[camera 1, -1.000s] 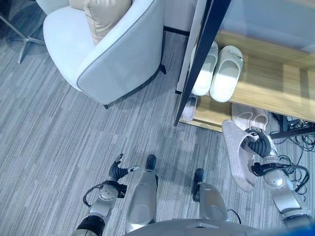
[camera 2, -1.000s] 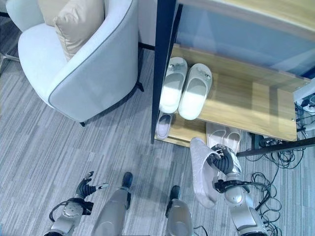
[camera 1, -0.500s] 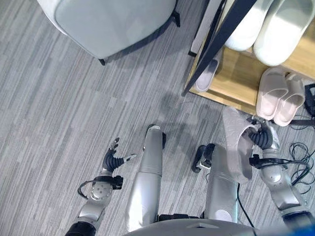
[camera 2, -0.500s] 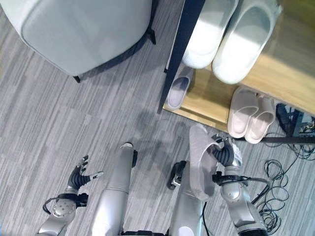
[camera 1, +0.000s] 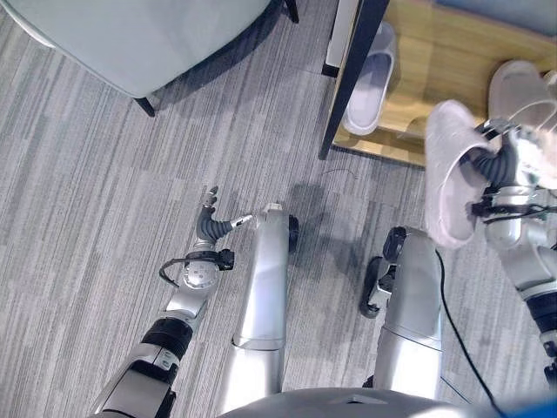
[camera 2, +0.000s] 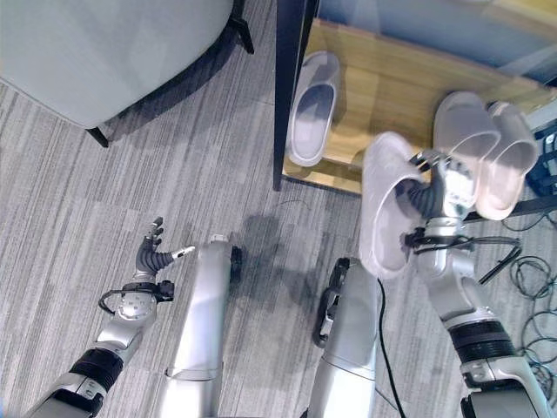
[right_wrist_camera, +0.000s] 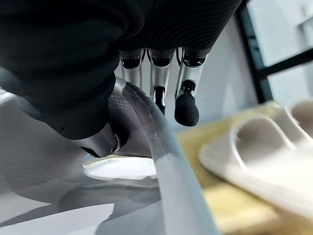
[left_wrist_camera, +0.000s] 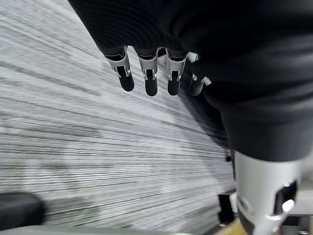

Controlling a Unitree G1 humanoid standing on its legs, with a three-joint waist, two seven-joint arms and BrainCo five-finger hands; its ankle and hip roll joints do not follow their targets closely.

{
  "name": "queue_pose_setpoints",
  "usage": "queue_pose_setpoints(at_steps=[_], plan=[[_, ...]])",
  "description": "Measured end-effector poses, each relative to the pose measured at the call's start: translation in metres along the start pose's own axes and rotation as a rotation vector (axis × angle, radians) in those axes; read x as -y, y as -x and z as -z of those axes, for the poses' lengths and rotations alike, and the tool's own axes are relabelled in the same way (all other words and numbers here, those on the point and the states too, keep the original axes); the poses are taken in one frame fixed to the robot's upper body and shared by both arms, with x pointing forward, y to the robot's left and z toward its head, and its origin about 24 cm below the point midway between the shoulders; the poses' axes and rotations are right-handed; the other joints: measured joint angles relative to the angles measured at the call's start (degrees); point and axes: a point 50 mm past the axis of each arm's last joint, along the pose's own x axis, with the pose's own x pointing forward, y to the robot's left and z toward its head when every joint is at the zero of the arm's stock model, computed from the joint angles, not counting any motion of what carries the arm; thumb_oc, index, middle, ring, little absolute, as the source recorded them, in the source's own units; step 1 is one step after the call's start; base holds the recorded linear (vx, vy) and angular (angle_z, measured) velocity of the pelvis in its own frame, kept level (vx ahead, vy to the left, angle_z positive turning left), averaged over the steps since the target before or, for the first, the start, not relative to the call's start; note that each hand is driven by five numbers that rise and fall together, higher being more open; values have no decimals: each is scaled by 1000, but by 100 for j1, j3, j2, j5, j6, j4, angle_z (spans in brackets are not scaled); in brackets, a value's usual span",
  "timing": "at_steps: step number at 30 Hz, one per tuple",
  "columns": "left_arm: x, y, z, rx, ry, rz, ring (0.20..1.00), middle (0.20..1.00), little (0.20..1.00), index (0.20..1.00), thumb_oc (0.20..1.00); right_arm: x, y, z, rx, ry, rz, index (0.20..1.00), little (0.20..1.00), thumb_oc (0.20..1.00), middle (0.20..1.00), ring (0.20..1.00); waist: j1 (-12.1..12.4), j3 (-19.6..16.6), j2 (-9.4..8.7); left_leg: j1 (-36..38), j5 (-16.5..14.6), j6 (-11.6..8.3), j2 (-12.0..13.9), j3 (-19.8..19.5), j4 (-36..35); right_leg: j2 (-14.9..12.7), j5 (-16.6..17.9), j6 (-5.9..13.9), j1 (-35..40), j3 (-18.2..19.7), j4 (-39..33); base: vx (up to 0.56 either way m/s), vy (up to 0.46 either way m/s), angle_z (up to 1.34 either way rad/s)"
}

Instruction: Arrange the slippers neatly on the shoe rack.

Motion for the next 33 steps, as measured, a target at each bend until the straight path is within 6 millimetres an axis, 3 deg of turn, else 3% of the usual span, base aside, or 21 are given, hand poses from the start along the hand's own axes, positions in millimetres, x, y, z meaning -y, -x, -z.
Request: queue_pose_setpoints(at_steps=[3, 5, 7, 8, 9, 10, 11, 12, 13, 15, 16, 21, 25, 31, 33], plan=[[-1, 3, 0, 8, 15, -19, 1000, 1000, 1000, 1000, 1000, -6, 9, 0, -15, -19, -8, 200, 200, 200, 200, 200, -11, 270, 60, -167, -96, -2, -10, -10, 492, 81, -104, 62, -217, 193, 528, 57, 49, -14], [-1, 4, -8, 46, 34, -30, 1000, 1000, 1000, 1000, 1000, 1, 7, -12, 36, -29, 42, 200, 200, 200, 200, 200, -48, 657, 111, -206, -313, -18, 26, -22, 1121, 180, -267, 112, -346, 450, 1189, 17, 34, -25], [-2, 1, -14, 68, 40, -51, 1000, 1000, 1000, 1000, 1000, 4, 6, -22, 75, -55, 71, 200, 200, 200, 200, 200, -99, 755, 58, -181, -312, -17, -1, -59, 1159, 215, -274, 128, -386, 453, 1284, 24, 3, -11], [-4, 2, -13, 70, 40, -57, 1000, 1000, 1000, 1000, 1000, -2, -5, -25, 94, -43, 78, 200, 200, 200, 200, 200, -73, 833, 83, -102, -345, 49, -14, -129, 1308, 284, -309, 206, -277, 441, 1427, 41, -24, -3], [-5, -4, -24, 125, -36, 4, 1000, 1000, 1000, 1000, 1000, -2, -47, -23, 153, 111, -24, 200, 200, 200, 200, 200, -42, 843, 72, -48, -384, -5, -72, -170, 1366, 287, -357, 279, -242, 498, 1552, 18, -22, 6], [-35, -10, -39, 206, -140, 11, 1000, 1000, 1000, 1000, 1000, 63, -84, -23, 326, 424, -102, 200, 200, 200, 200, 200, 28, 873, 45, -54, -411, -87, -162, -192, 1396, 281, -370, 245, -285, 553, 1620, 0, 0, 0], [-58, 1, -26, 162, -87, -107, 1000, 1000, 1000, 1000, 1000, 147, -120, -49, 295, 236, 331, 200, 200, 200, 200, 200, -96, 878, 45, 57, -428, -127, -78, -179, 1390, 293, -375, 229, -222, 569, 1585, 10, 2, -12], [-49, 5, -19, 133, -61, -89, 1000, 1000, 1000, 1000, 1000, 177, -132, -60, 242, 44, 543, 200, 200, 200, 200, 200, -89, 876, 39, 120, -465, -186, -56, -168, 1380, 317, -380, 221, -171, 546, 1560, 22, 4, -21], [-38, 7, -12, 105, -50, -58, 1000, 1000, 1000, 1000, 1000, 178, -136, -66, 238, -13, 549, 200, 200, 200, 200, 200, -58, 875, 36, 132, -476, -195, -45, -165, 1362, 339, -380, 221, -171, 544, 1540, 16, 11, -9], [-4, 10, -6, 68, 13, 34, 1000, 1000, 1000, 1000, 1000, 141, -133, -87, 314, -99, 437, 200, 200, 200, 200, 200, 178, 894, 1, 124, -492, -187, -17, -164, 1305, 320, -387, 203, -201, 536, 1486, 31, 18, 1], [1, 10, -7, 74, 17, 53, 1000, 1000, 1000, 1000, 1000, 121, -133, -96, 327, -140, 376, 200, 200, 200, 200, 200, 323, 902, -7, 126, -532, -188, -53, -152, 1300, 283, -434, 141, -189, 527, 1486, 26, 27, 8], [-2, 5, -13, 91, 15, 55, 1000, 1000, 1000, 1000, 1000, 112, -132, -112, 388, -178, 312, 200, 200, 200, 200, 200, 440, 930, -16, 202, -566, -168, -31, -30, 1303, 248, -464, 103, -43, 587, 1424, 4, 11, 3], [-5, 13, 3, 27, 16, 70, 1000, 1000, 1000, 1000, 1000, 99, -146, -94, 269, -144, 268, 200, 200, 200, 200, 200, 444, 980, -113, 232, -592, -145, -20, -12, 1398, 278, -464, 106, 22, 630, 1447, -17, 18, -3], [-10, 14, 5, 21, 6, 67, 1000, 1000, 1000, 1000, 1000, 86, -156, -49, 33, -37, 226, 200, 200, 200, 200, 200, 483, 982, -112, 254, -610, -144, 15, 31, 1403, 280, -465, 107, 23, 669, 1453, -29, 35, -1], [-15, 16, 9, 2, 12, 54, 1000, 1000, 1000, 1000, 1000, 82, -155, -40, -45, -80, 217, 200, 200, 200, 200, 200, 493, 983, -110, 255, -610, -144, 20, 32, 1402, 283, -465, 107, 14, 674, 1460, 0, 0, 0]])
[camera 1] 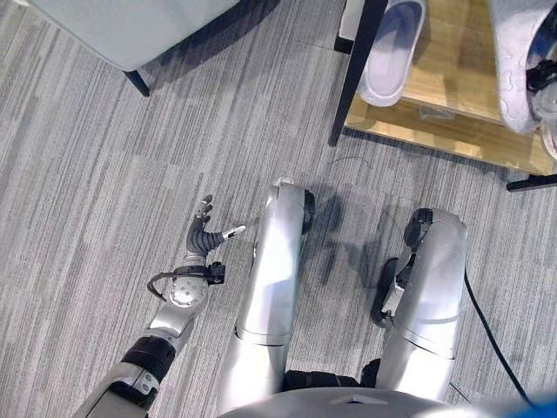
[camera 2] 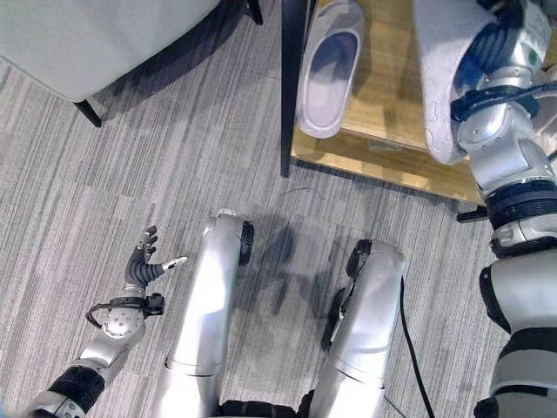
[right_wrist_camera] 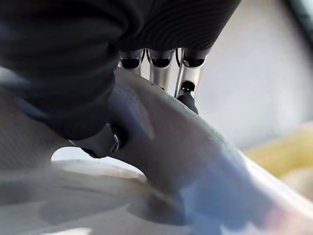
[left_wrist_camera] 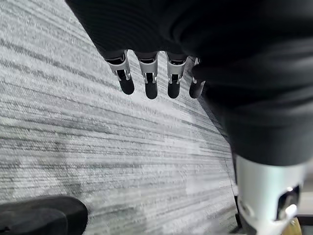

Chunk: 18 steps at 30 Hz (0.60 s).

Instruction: Arrange the slippers neatly on the shoe rack.

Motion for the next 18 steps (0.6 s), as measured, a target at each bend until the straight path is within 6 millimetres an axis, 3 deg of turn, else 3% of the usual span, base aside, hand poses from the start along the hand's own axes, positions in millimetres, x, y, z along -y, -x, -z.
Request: queue_pose_setpoints(at_steps=[9, 15, 16, 18], plan=[[-1, 7, 8, -32, 12, 4, 1000, 1000, 1000, 1000, 1000, -21, -6, -8, -62, 4, -83, 200, 200, 200, 200, 200, 176, 5, 18, 18, -9, -7, 7, 26, -26, 2, 0, 0, 2, 25, -28, -14, 35, 0], [-2, 7, 11, -42, 6, 1, 1000, 1000, 1000, 1000, 1000, -13, -10, 7, -158, 9, -58, 225, 225, 225, 225, 225, 297, 35, 84, 22, -29, 4, 21, 107, -112, -33, -1, -2, 9, 47, -134, -3, 31, 1], [-2, 7, 10, -41, 6, 1, 1000, 1000, 1000, 1000, 1000, -13, -10, 8, -170, -2, -55, 1000, 1000, 1000, 1000, 1000, 296, 37, 95, 22, -31, 6, 26, 108, -120, -32, -1, -2, 6, 46, -144, 0, 0, 0], [-1, 6, 10, -39, 9, 1, 1000, 1000, 1000, 1000, 1000, -11, -11, 9, -190, -37, -42, 1000, 1000, 1000, 1000, 1000, 281, 36, 98, 22, -34, 5, 24, 103, -123, -26, -1, -2, 4, 41, -146, 0, 0, 0]])
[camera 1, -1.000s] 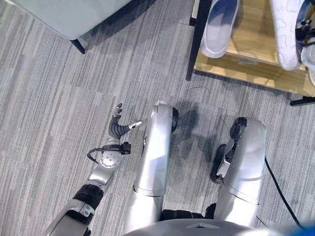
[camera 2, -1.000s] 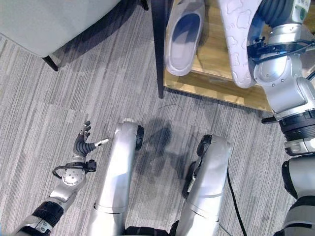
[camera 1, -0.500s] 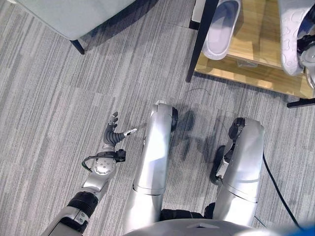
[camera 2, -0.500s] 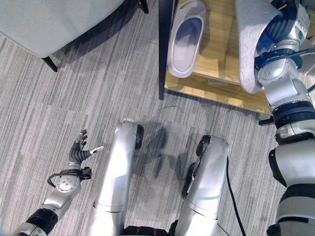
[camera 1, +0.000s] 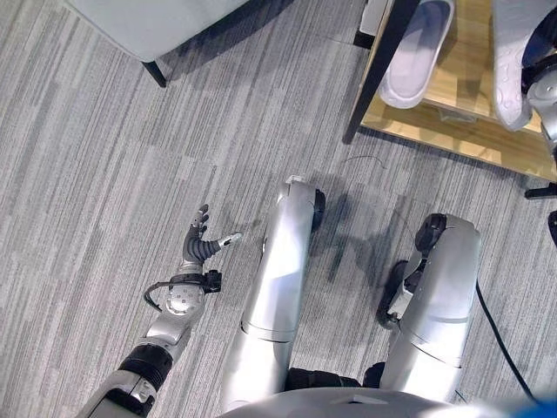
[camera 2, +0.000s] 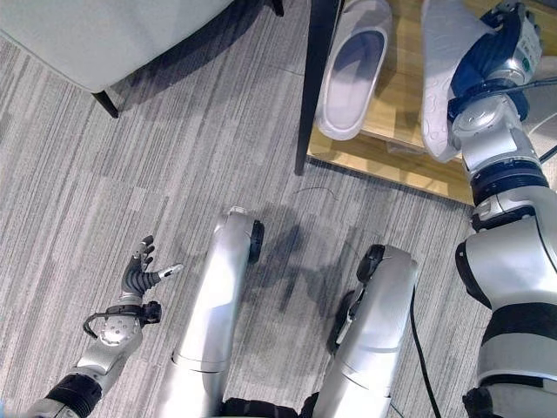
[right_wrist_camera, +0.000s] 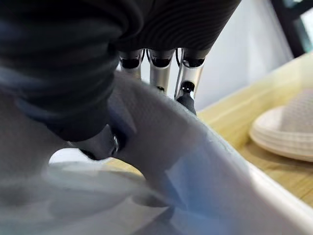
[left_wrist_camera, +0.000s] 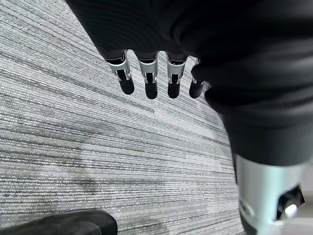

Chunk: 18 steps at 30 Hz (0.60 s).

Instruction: Arrange the slippers neatly on the shoe rack.

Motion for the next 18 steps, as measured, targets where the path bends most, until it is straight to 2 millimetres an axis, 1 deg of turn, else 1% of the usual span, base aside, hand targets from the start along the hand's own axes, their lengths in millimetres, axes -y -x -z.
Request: queue_pose_setpoints(at_steps=[6, 12, 15, 18], plan=[[-2, 1, 4, -9, -5, -7, 1000, 1000, 1000, 1000, 1000, 1, -1, -1, -1, -19, 10, 1000, 1000, 1000, 1000, 1000, 7, -2, 4, 5, -1, -1, -6, -9, -32, -6, 0, -1, -11, -11, -5, 0, 0, 0], [-3, 0, 9, -40, 14, -22, 1000, 1000, 1000, 1000, 1000, 2, -1, -6, 1, -84, 23, 1000, 1000, 1000, 1000, 1000, -26, -2, 3, 8, -1, -1, -3, -6, -32, -1, 0, -1, -11, -11, -5, 0, 0, 0], [0, 1, 18, -78, -1, -18, 1000, 1000, 1000, 1000, 1000, -6, 1, -11, -20, -169, 20, 1000, 1000, 1000, 1000, 1000, -95, -2, 3, 12, -1, -1, 0, -5, -32, 2, 0, -1, -11, -9, -4, 0, 0, 0], [8, 0, 17, -79, 16, -5, 1000, 1000, 1000, 1000, 1000, -15, 7, -20, -4, -261, 12, 1000, 1000, 1000, 1000, 1000, -194, -3, 2, 15, -1, -1, 35, 1, -31, 10, 0, -1, -9, -6, -9, -11, -2, -1]])
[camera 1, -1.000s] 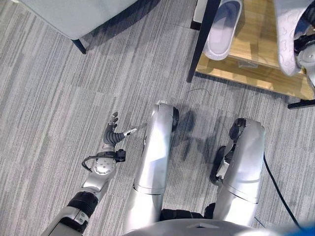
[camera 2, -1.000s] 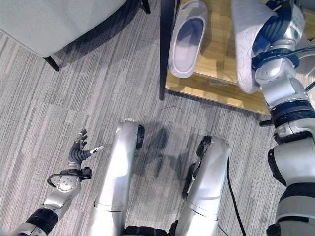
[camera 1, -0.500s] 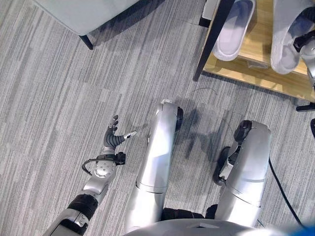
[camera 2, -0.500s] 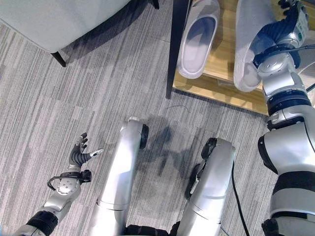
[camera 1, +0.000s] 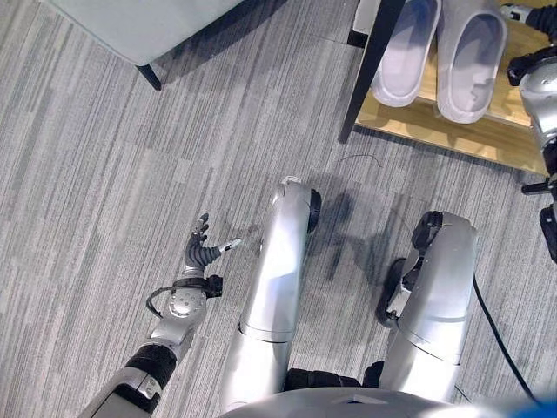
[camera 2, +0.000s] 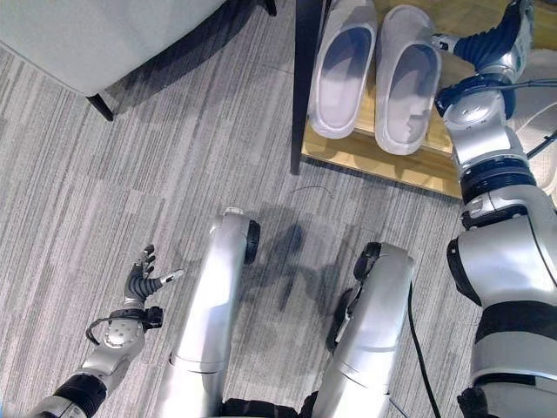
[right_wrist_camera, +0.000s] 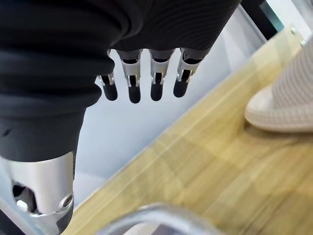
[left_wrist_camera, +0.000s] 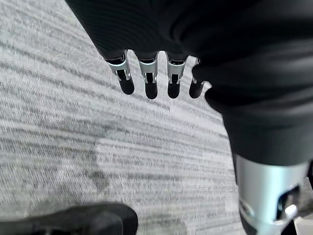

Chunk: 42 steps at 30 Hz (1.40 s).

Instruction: Arrange the slippers neatly on the shoe rack.

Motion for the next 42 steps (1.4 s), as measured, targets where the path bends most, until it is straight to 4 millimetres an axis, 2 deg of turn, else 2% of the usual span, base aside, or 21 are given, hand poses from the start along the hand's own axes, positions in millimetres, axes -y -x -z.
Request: queue_pose_setpoints(at_steps=[3, 6, 9, 12, 18, 22, 27, 38, 40, 42], plan=[[0, -4, -4, 10, 6, -8, 1000, 1000, 1000, 1000, 1000, -16, 26, -3, 80, -155, -48, 1000, 1000, 1000, 1000, 1000, -114, 4, -12, 54, -38, -23, 43, -1, 4, 36, 0, 0, 26, 0, -1, -35, -33, -7], [-2, -5, -6, 8, 16, -23, 1000, 1000, 1000, 1000, 1000, -19, 48, 12, 73, -222, -70, 1000, 1000, 1000, 1000, 1000, -170, 12, -26, 143, -75, -26, 56, -12, 6, 80, -1, -2, 81, -7, 2, -14, -34, -6], [-2, -6, -8, 10, 29, -44, 1000, 1000, 1000, 1000, 1000, -22, 82, 25, 63, -358, -80, 1000, 1000, 1000, 1000, 1000, -430, 21, -62, 163, -91, -43, 59, -29, 23, 133, -2, -3, 91, -9, 3, -14, -34, -4], [-1, -7, -10, 16, 54, -56, 1000, 1000, 1000, 1000, 1000, -29, 102, 43, -9, -403, -87, 1000, 1000, 1000, 1000, 1000, -446, 31, -81, 146, -99, -45, 63, -41, 30, 150, -1, -2, 52, -13, 11, -2, -5, -1], [-1, -8, -10, 11, 51, -60, 1000, 1000, 1000, 1000, 1000, -44, 113, 47, -57, -452, -161, 1000, 1000, 1000, 1000, 1000, -409, 36, -91, 133, -109, -61, 63, -38, 40, 153, -2, -3, 27, -2, 34, 0, 0, 0], [-1, -10, -12, 17, 47, -58, 1000, 1000, 1000, 1000, 1000, -52, 117, 44, -45, -451, -220, 1000, 1000, 1000, 1000, 1000, -360, 38, -95, 134, -109, -61, 61, -48, 44, 155, -2, -2, 21, -4, 52, 0, 0, 0], [0, -14, -19, 39, 52, -59, 1000, 1000, 1000, 1000, 1000, -73, 133, 35, -28, -471, -353, 1000, 1000, 1000, 1000, 1000, -382, 42, -103, 132, -109, -61, 62, -47, 49, 157, -2, -2, 23, -3, 53, 0, 0, 0], [-1, -15, -17, 27, 37, -64, 1000, 1000, 1000, 1000, 1000, -76, 140, 20, 18, -533, -407, 1000, 1000, 1000, 1000, 1000, -428, 43, -104, 132, -110, -63, 64, -53, 48, 192, -2, -2, 15, -4, 53, 0, 0, 0], [0, -14, -16, 31, 16, -59, 1000, 1000, 1000, 1000, 1000, -69, 144, 19, 37, -549, -379, 1000, 1000, 1000, 1000, 1000, -443, 43, -105, 132, -112, -65, 64, -54, 48, 195, -2, -2, 11, -4, 52, 0, 0, 0], [-1, -14, -15, 30, 15, -69, 1000, 1000, 1000, 1000, 1000, -52, 147, 28, 56, -505, -262, 1000, 1000, 1000, 1000, 1000, -432, 44, -106, 126, -116, -73, 62, -51, 52, 198, -2, -2, 10, 2, 53, 0, 0, 0]])
